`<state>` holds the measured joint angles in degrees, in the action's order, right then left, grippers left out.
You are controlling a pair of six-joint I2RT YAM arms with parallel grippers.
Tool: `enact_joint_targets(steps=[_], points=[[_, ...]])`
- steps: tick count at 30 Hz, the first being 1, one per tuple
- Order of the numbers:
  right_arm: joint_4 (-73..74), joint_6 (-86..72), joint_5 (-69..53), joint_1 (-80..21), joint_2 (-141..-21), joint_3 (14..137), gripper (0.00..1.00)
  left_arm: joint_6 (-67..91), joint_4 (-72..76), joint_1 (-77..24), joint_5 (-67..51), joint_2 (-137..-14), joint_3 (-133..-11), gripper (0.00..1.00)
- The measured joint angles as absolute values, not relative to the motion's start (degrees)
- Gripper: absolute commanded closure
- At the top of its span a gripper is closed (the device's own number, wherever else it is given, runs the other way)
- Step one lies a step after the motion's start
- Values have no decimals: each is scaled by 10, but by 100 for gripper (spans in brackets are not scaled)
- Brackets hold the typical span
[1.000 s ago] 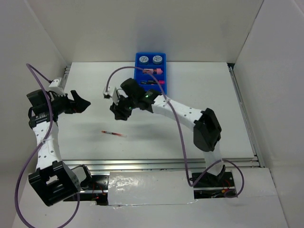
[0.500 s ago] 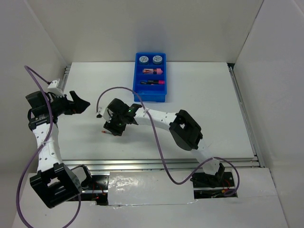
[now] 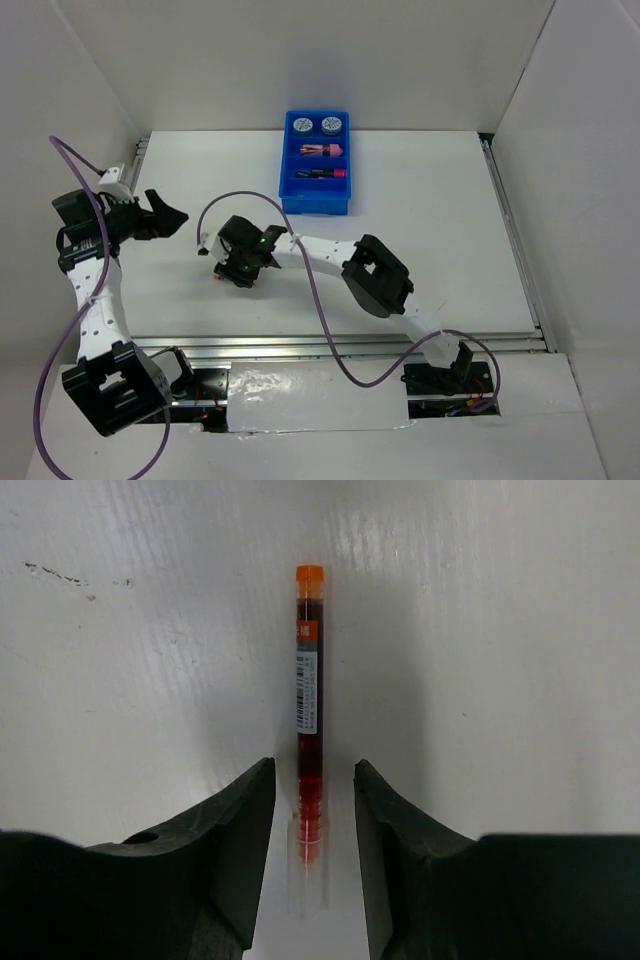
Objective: Sort the stationery into containers
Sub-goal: Grab a piece of stationery with the right arm, then place the stationery into the container
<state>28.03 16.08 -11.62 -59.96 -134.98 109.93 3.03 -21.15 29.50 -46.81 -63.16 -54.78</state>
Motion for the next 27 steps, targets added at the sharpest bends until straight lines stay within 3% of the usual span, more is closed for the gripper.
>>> enact_joint_targets(steps=[8,19,23,27], points=[[287,174,-107,-602,-1354,1102,92,31,-212,295,-469,-634,-557,1],[387,267,-121,-562,-1239,1064,99,38,-199,295,-476,-656,-574,1],[398,337,-129,-475,-1147,1084,100,50,-183,295,-481,-660,-574,1],[394,406,-127,-365,-1130,1151,100,52,-175,287,-476,-665,-574,1]])
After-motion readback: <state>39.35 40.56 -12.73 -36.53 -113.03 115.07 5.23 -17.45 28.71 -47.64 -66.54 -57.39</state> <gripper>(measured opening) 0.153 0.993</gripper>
